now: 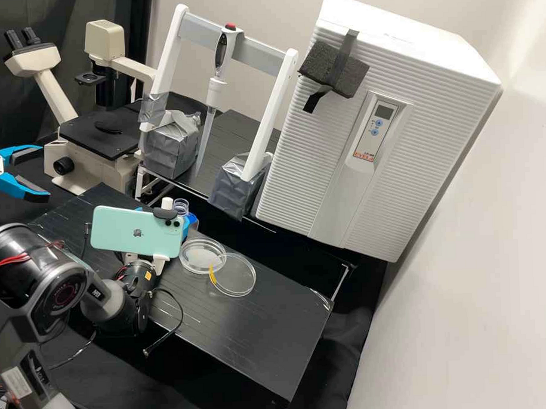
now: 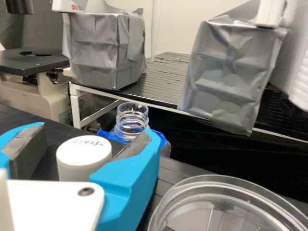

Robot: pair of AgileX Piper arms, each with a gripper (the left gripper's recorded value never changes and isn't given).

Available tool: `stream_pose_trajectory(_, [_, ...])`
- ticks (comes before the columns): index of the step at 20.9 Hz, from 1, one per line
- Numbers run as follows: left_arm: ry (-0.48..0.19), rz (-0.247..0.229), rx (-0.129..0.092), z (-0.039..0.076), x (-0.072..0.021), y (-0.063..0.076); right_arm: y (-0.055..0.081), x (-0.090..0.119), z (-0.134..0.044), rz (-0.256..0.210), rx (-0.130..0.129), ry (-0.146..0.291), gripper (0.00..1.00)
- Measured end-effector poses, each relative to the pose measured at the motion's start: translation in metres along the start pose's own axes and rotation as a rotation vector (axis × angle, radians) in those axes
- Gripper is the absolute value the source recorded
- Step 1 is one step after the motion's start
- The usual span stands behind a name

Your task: Close the bottle

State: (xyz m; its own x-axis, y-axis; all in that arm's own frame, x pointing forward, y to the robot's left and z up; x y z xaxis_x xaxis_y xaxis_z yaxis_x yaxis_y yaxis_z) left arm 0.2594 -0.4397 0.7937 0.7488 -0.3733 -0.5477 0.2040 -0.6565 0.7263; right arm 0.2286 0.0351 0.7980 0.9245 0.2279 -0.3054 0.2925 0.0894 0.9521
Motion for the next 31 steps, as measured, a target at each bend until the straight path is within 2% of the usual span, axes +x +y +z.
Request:
stream_pose_trajectory(8, [-0.004,-0.001,0.0,0.0008,0.0006,-0.0001,0.0021,0.0,0.0013,0.023,0.015,-0.014,0.0])
stream_pose_trajectory(31, [-0.004,-0.001,0.0,0.0008,0.0006,-0.0001,0.0038,-0.0009,-0.0006,0.032,0.011,-0.008,0.0])
